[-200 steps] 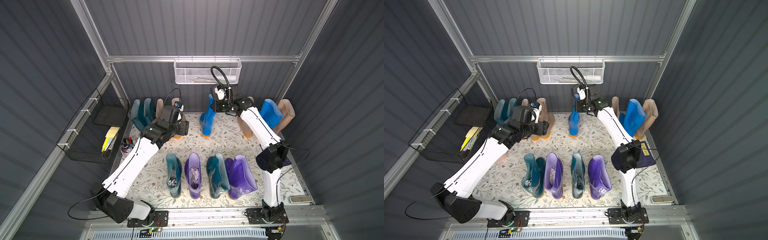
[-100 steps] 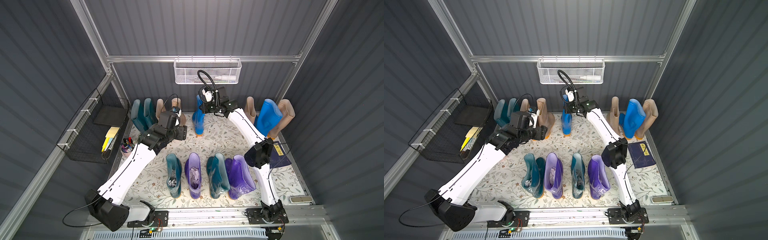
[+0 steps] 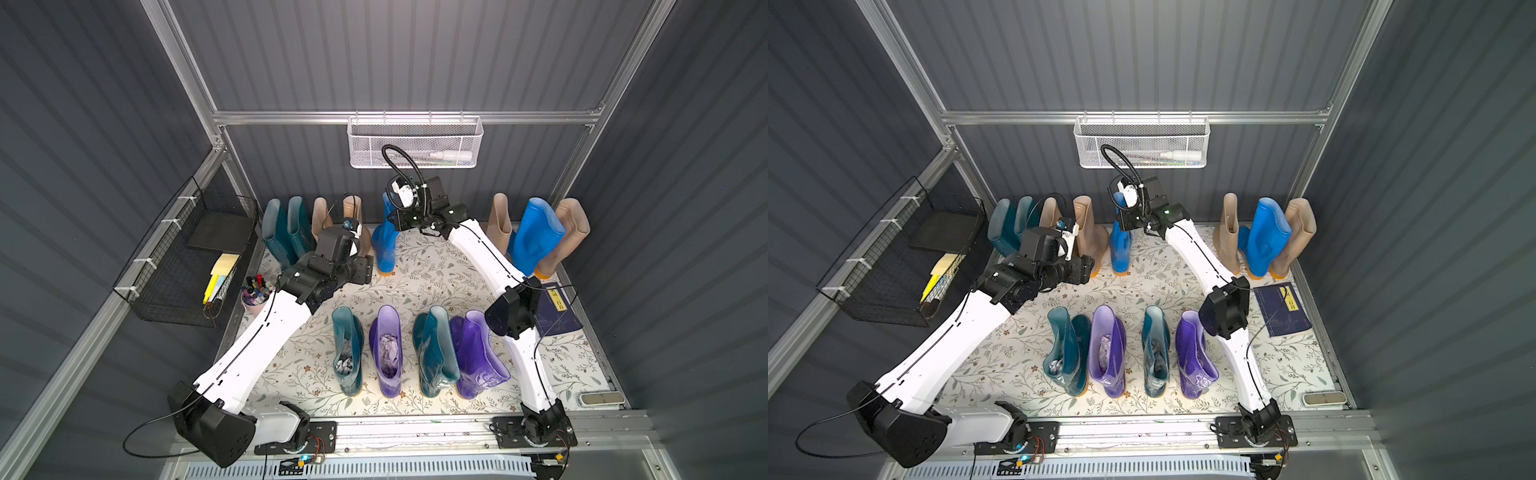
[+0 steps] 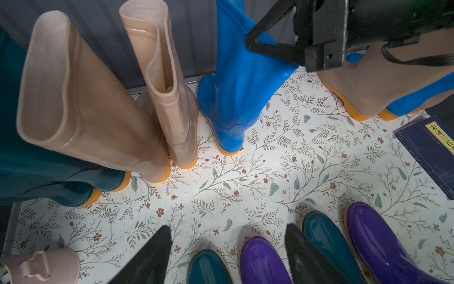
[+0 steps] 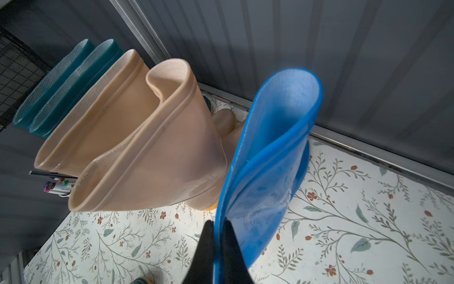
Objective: Match and arrange rain boots in pairs
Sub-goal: Place the rain boot at the center of the board.
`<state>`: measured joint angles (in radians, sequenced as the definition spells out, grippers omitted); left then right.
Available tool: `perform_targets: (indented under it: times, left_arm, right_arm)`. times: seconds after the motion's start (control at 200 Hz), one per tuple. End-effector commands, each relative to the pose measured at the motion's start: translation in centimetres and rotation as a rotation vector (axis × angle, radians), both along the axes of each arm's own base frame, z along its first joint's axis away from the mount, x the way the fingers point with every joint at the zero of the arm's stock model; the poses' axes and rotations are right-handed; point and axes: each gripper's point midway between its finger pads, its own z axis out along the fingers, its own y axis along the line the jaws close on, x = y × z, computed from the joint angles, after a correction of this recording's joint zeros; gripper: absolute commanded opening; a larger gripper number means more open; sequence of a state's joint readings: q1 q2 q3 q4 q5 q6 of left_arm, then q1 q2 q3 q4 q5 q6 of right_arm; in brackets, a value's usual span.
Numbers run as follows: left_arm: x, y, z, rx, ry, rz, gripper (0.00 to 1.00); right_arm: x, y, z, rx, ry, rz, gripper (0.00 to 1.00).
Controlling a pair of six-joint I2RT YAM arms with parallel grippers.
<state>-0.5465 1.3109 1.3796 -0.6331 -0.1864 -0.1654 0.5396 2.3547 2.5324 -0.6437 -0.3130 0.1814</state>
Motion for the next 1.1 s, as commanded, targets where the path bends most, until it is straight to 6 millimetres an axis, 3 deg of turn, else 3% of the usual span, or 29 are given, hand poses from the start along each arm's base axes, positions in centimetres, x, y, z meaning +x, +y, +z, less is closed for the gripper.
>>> perform_targets:
  times: [0.0, 0.485, 0.67, 0.89, 0.921, 1.096]
  left_arm:
    - [0.1, 0.2, 0.0, -0.010, -0.006, 0.008, 0.75]
    - [0.4, -0.2, -0.2, -0.016, 0.005, 0.002, 0.75]
    - [0.4, -0.3, -0.2, -0.019, 0.009, 0.003, 0.75]
    - [0.8, -0.6, 0.3, -0.010, -0.007, -0.009, 0.78]
    - [1.1, -0.7, 1.9, -0.025, -0.040, -0.014, 0.78]
    - [1.7, -1.4, 3.4, -0.025, -0.068, -0.044, 0.80]
  right_arm:
    - [0.4, 1.9, 2.7, 0.074, -0.112, 0.062, 0.03]
    - [0.4, 3.4, 2.0, 0.121, -0.066, 0.042, 0.08]
    - [0.4, 3.2, 1.9, 0.103, -0.065, 0.034, 0.20]
    - [-0.4, 2.3, 5.2, 0.124, -0.113, 0.023, 0.35]
    - [-0.6, 2.2, 5.7, 0.125, -0.119, 0.023, 0.36]
    - [-1.1, 0.1, 8.3, 0.099, -0.163, -0.039, 0.39]
